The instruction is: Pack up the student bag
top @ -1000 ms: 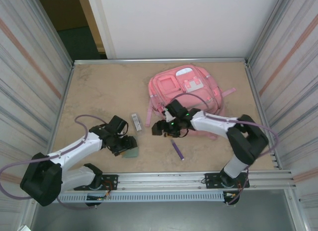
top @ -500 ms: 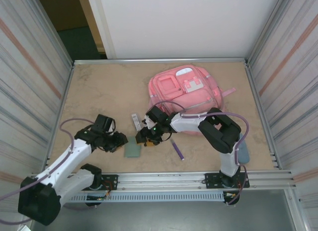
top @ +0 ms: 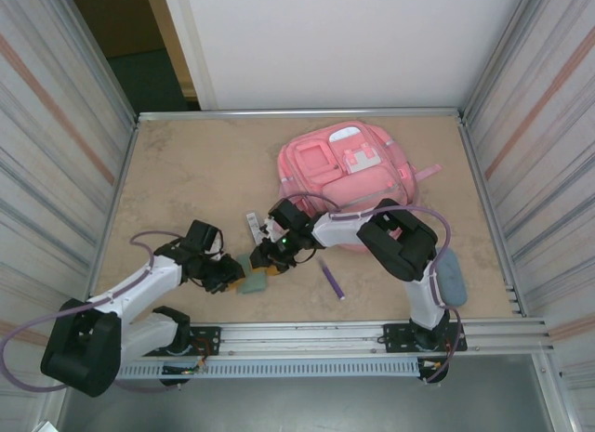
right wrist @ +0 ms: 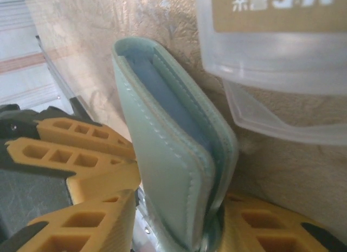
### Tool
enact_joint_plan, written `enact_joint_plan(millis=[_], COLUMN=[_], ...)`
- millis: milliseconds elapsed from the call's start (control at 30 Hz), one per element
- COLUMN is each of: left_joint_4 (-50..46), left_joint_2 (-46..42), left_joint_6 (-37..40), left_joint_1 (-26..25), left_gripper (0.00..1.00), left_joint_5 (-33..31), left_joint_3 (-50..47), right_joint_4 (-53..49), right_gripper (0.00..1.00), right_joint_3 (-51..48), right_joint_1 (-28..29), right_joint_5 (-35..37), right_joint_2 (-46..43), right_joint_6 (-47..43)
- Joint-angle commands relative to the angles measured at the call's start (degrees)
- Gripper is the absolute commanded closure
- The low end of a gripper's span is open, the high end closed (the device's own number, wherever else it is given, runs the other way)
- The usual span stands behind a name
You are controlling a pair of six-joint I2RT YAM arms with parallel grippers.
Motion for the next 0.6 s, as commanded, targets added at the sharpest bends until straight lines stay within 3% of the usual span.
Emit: enact_joint_plan(millis=[0,133,267,433,500,567], left_joint_4=[1.98,-1.08,-1.54,7.33,11.37,13.63], left_joint_2=[-0.71,-5.60,-12.52,-13.87,-9.97,-3.99], left_joint_6=[0.25,3.33,13.69,32.44,40.73,49.36], left_joint_1=[-0.11,-0.11,-0.93,-12.28,-17.15,-20.13], left_gripper=[0.80,0.76,0.68,0.56,0.53,0.49], left_joint_5=[3.51,2.21,0.27,-10.09,-14.47,-15.02], left_joint_3=[0.08,4.35,10.89,18.25,21.48,25.26], right_joint_4=[2.45,-0.01,-5.99,-19.09,-23.91,-27.89], right_gripper=[0.71,0.84,0.89,0.91,0.90,0.90], right_joint_3=[1.01,-0.67,-3.22,-2.79,-2.86,-3.22], right_joint_1=[1.25,0.31,-2.98,-11.12,-16.73,-22.28], right_joint_5=[-2.58,0.37,5.21,10.06,11.40,12.56], right_joint_2=[2.00,-2.58,-12.84,-27.59,-34.00,-39.67], right_joint_6=[0.34,-2.24,-5.64,-11.53,-13.49,-15.22])
